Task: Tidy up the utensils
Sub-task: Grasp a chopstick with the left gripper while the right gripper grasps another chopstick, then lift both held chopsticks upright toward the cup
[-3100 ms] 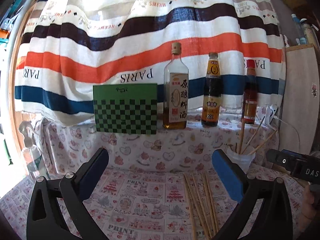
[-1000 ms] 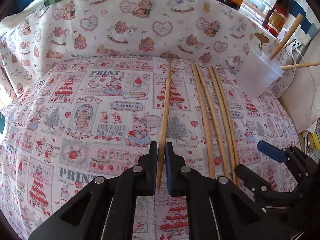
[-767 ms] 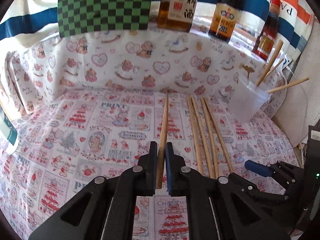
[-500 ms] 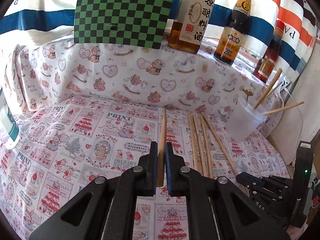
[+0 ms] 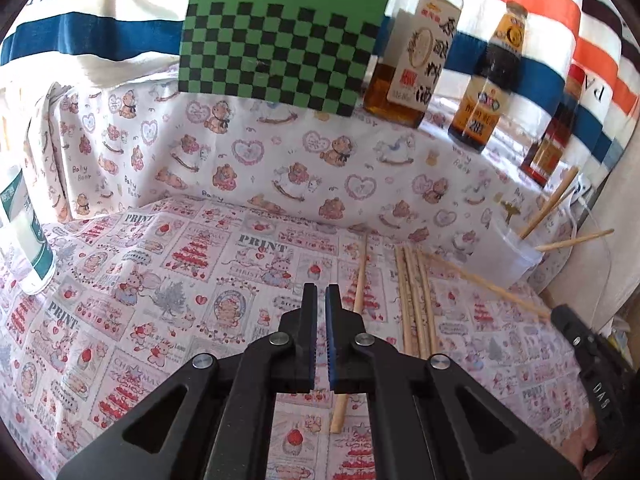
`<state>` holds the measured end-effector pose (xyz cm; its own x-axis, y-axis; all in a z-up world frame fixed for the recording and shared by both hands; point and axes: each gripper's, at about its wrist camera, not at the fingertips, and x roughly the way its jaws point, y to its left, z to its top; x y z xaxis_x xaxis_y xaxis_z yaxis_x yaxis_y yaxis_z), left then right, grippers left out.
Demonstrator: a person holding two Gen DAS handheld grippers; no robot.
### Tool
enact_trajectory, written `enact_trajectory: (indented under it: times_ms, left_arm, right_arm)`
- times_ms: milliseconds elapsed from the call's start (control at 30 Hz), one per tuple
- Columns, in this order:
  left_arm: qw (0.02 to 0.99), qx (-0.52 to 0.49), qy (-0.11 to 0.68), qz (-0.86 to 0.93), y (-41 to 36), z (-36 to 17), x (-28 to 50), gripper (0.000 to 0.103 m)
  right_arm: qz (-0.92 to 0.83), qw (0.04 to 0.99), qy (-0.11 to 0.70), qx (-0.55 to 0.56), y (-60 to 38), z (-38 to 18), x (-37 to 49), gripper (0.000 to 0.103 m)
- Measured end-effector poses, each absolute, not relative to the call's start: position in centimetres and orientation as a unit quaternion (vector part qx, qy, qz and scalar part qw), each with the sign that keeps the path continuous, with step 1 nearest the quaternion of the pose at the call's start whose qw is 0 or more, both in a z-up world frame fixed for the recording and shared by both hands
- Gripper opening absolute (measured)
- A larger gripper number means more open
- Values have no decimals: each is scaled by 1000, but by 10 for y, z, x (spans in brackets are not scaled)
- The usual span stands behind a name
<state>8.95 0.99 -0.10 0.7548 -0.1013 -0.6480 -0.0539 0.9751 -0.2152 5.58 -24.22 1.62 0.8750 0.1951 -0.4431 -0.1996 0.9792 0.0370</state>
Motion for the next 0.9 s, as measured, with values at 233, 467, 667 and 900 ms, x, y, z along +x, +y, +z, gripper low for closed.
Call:
enact_trajectory:
  times_ms: [233,467,667,900]
  left_arm:
    - [880,-60,466,-73,-20,-32,104,58]
    - [853,-11,518,-58,-38,-49,103,39]
    - [846,17,531,-55,-43,-53,98,20]
    - [874,-7,484,-50,-37,-38,93,7]
  right_arm:
    - [85,973,213,30,-264,28,57,6]
    - [81,974,210,33,-267,30,56,6]
    - [86,974,208,22,-263,31,54,6]
    - [96,971,217,29,-264,31,55,6]
